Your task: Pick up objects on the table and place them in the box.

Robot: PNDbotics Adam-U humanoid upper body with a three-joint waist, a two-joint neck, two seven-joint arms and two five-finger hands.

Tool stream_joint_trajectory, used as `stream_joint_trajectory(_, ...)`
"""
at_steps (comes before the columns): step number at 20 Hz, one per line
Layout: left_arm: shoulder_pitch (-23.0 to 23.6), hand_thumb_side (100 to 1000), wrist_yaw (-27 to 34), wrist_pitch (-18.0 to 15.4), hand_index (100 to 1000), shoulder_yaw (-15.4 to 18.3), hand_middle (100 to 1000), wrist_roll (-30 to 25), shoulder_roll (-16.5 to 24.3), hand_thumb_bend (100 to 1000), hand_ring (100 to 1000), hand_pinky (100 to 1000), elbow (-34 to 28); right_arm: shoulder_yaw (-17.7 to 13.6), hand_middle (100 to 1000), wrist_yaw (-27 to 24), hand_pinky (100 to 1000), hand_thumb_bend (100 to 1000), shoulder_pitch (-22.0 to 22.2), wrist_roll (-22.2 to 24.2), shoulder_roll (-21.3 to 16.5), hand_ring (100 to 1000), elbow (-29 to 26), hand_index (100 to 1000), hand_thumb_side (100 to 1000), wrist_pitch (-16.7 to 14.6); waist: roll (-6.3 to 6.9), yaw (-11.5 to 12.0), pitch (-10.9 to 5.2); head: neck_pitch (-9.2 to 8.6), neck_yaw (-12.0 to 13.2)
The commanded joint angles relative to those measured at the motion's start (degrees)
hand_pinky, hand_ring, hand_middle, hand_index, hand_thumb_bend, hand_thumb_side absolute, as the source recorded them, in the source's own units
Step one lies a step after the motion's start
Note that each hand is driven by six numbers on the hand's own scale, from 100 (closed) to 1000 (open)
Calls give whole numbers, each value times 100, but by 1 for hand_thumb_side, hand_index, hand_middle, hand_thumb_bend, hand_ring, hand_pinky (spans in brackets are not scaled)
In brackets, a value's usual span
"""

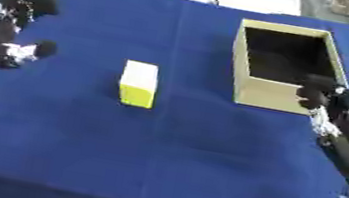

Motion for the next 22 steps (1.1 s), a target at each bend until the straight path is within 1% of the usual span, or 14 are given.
stream_joint_trajectory(1,-27,302,12,-5,839,29,768,-21,135,629,834,1000,-114,-36,646,-18,724,100,-44,0,-84,749,-63,819,655,-12,-2,6,-83,28,17)
stream_joint_trajectory(11,-23,313,14,2,839,30,768,-19,135,620,813,1000,-113,-38,645,-18,724,100,-44,0,-83,749,-61,818,656,-14,-10,10,-80,28,23)
stream_joint_trajectory(15,-59,306,-46,-10,838,-4,768,-11,215,621,813,1000,-123,-38,645,-17,724,100,-42,0,-85,749,-59,818,656,-14,-7,6,-85,28,27)
stream_joint_trajectory(19,-194,304,-267,-132,836,-180,767,-44,547,619,813,1000,-176,-24,645,-13,724,100,-44,12,-90,749,-54,818,657,-15,6,-12,-96,28,43)
stream_joint_trajectory(22,-341,313,-514,-239,837,-426,768,-135,910,623,815,997,-170,-13,645,-11,724,100,-46,23,-94,749,-49,818,656,-16,18,-35,-102,28,55)
